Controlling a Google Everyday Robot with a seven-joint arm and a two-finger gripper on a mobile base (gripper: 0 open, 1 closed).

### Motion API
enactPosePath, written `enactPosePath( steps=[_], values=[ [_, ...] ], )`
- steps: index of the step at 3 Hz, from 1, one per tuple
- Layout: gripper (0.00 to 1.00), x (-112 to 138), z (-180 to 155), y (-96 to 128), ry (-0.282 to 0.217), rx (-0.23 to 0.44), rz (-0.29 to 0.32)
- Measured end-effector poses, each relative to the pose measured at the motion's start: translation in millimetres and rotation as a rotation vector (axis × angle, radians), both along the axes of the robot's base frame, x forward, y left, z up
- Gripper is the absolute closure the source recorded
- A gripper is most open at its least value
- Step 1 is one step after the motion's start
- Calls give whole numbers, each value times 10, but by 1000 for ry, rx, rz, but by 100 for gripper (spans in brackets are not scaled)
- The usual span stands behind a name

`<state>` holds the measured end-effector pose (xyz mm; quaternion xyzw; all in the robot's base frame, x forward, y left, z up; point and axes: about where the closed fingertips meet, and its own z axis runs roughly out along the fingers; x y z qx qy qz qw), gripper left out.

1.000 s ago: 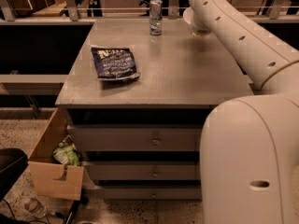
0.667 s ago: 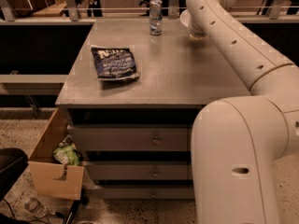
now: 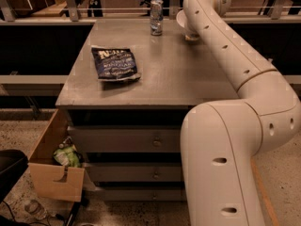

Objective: Move white bowl near redbull can

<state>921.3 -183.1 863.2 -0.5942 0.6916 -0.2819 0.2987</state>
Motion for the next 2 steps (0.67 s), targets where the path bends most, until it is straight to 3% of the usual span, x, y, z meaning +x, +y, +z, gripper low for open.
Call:
enactPosePath(
  steps=[2],
  values=[
    [100, 137, -17, 154, -31, 50, 58]
  ],
)
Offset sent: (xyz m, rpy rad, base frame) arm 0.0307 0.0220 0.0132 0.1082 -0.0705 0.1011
